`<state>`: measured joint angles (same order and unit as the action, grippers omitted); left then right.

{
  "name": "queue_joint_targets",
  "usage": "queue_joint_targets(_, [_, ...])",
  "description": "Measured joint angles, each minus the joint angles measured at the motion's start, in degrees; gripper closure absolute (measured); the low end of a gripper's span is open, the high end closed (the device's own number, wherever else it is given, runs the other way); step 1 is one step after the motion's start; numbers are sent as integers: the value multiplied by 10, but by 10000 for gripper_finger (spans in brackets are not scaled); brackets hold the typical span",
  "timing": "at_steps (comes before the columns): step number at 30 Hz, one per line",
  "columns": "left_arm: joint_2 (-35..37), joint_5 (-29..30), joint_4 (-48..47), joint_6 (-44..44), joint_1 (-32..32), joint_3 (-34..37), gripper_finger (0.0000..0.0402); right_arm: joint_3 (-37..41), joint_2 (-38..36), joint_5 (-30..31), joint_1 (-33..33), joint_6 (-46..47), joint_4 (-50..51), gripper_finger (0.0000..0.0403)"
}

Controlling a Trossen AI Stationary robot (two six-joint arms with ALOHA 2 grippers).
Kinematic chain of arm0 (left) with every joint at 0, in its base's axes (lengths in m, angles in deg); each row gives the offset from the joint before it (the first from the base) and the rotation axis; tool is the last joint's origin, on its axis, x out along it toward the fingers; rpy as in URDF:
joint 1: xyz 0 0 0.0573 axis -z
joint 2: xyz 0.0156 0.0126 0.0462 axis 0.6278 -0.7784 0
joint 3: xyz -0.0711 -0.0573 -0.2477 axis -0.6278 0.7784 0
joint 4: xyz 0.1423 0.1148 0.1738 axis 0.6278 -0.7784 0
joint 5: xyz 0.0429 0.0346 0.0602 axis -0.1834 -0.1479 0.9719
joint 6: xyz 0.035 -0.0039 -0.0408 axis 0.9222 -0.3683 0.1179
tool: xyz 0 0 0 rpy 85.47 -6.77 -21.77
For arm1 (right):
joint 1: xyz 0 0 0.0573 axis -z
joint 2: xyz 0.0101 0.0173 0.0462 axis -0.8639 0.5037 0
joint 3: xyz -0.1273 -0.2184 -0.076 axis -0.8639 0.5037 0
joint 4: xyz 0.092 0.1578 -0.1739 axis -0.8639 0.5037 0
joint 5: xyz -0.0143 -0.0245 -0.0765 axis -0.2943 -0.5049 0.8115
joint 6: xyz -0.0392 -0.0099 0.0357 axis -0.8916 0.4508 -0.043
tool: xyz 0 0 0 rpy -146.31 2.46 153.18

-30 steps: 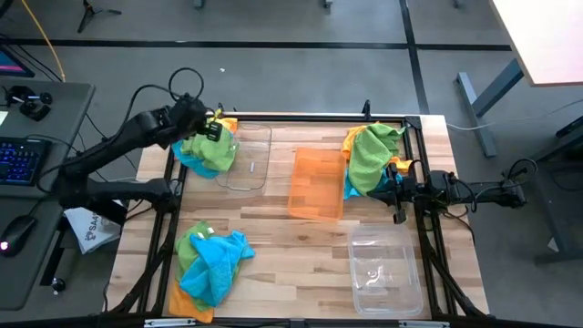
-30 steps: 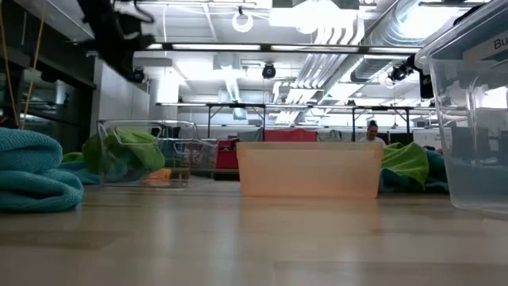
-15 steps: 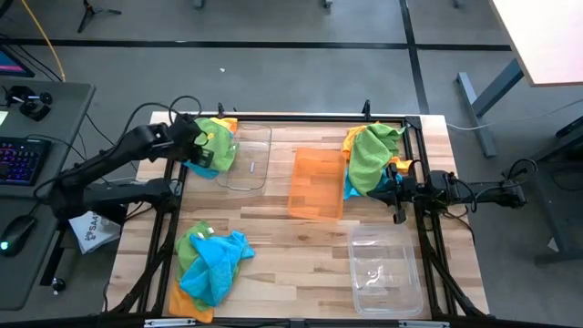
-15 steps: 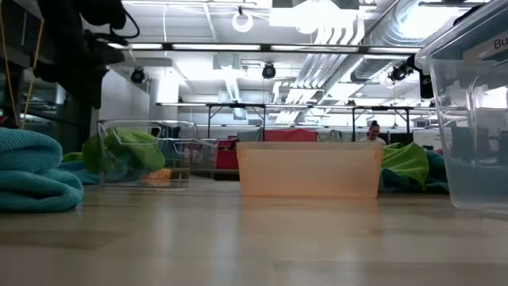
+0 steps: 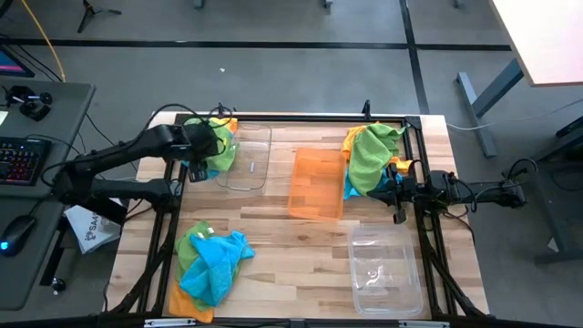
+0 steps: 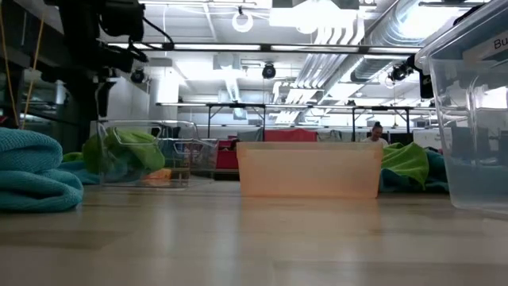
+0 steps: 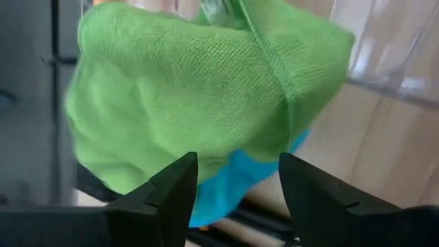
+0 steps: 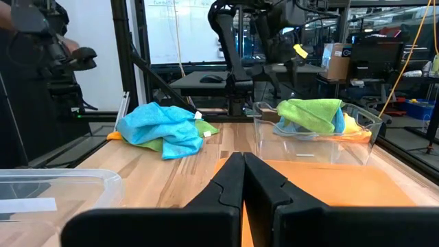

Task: Sort microfiber towel by color & place in baskets
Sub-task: Put the top left green microfiber cloth into the transparent bin

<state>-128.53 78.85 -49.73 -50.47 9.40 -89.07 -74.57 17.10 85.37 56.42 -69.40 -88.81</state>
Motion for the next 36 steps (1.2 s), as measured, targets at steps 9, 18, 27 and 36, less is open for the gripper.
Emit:
queue_joint_targets(9, [-23,6,56,115,1,34,206,0,0,0,0,0,0,402])
queue_joint_targets(18, [-24,42,122,156,-2,63,214,0,0,0,0,0,0,402])
queue_joint_targets(27, [-24,49,106,115,-2,48,388,0,0,0,0,0,0,402])
queue_joint_targets(36, [-2,104,93,71,0,-171,401,0,0,0,0,0,0,402])
